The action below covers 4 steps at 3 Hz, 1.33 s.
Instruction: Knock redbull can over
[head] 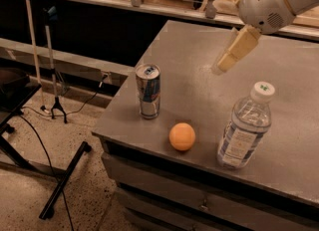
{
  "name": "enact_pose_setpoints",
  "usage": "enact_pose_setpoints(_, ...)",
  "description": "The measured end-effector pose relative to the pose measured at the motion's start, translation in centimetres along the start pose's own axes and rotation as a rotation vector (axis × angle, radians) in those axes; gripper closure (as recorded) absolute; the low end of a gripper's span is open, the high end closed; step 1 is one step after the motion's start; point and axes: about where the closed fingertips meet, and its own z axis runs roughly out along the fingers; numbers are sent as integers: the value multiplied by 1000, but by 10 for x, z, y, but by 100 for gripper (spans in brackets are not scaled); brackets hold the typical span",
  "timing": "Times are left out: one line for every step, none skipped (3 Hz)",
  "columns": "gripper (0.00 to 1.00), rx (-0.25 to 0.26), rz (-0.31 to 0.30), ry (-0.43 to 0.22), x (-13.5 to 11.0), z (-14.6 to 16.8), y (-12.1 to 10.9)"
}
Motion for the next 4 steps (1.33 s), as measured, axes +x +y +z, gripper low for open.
enact_pose_setpoints(0,-1,0,-21,-6,3,1)
enact_pose_setpoints(0,-14,28,-31,-3,5,4)
enact_pose_setpoints(0,-26,94,-123,5,22,7)
enact_pose_setpoints(0,-21,170,-268,5,43,8)
